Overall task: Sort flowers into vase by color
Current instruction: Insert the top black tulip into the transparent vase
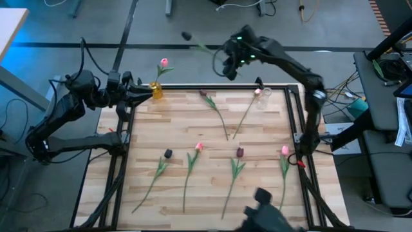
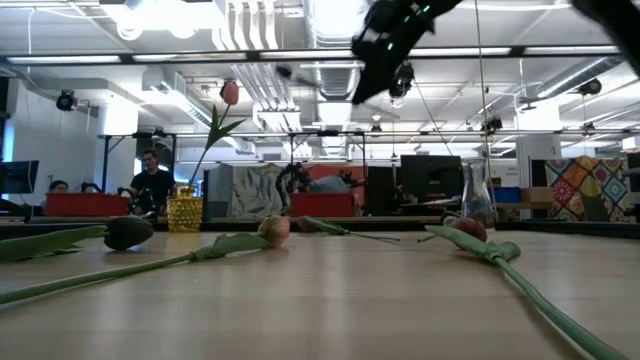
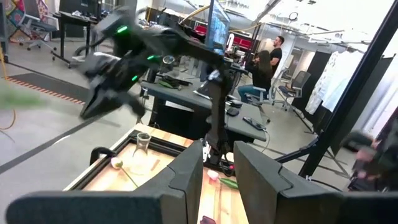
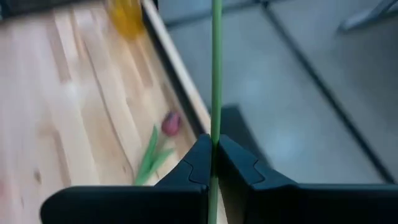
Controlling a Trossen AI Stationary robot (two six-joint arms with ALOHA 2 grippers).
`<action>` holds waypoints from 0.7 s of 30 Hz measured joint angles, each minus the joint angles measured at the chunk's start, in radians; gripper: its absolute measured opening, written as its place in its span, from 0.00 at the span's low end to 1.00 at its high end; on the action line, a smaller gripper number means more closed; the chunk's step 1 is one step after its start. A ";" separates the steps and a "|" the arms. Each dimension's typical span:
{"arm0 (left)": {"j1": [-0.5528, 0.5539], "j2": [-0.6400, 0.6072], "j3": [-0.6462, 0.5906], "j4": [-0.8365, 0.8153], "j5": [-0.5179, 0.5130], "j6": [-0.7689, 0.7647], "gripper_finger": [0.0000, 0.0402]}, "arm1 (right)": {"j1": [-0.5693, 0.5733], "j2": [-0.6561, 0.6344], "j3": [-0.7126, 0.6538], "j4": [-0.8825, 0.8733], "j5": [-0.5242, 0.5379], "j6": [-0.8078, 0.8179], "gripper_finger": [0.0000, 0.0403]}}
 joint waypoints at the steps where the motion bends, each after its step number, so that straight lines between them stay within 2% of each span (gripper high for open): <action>1: 0.000 -0.001 0.000 0.000 0.000 0.000 0.19 | 0.000 -0.048 -0.039 0.034 0.001 0.011 0.03; 5: 0.000 -0.003 0.000 0.002 0.000 0.000 0.19 | 0.003 -0.250 -0.224 0.178 0.033 0.059 0.03; 9: 0.000 -0.002 0.000 0.002 0.000 0.001 0.19 | 0.003 -0.461 -0.449 0.335 0.141 0.092 0.03; 14: 0.000 0.000 0.000 0.021 -0.001 0.001 0.19 | 0.002 -0.695 -0.783 0.634 0.289 0.136 0.03; 18: 0.000 0.004 0.000 0.057 -0.001 0.001 0.19 | 0.002 -0.830 -1.044 0.909 0.394 0.143 0.03; 21: 0.000 0.007 0.000 0.076 -0.004 0.001 0.19 | 0.002 -0.883 -1.209 1.089 0.453 0.152 0.03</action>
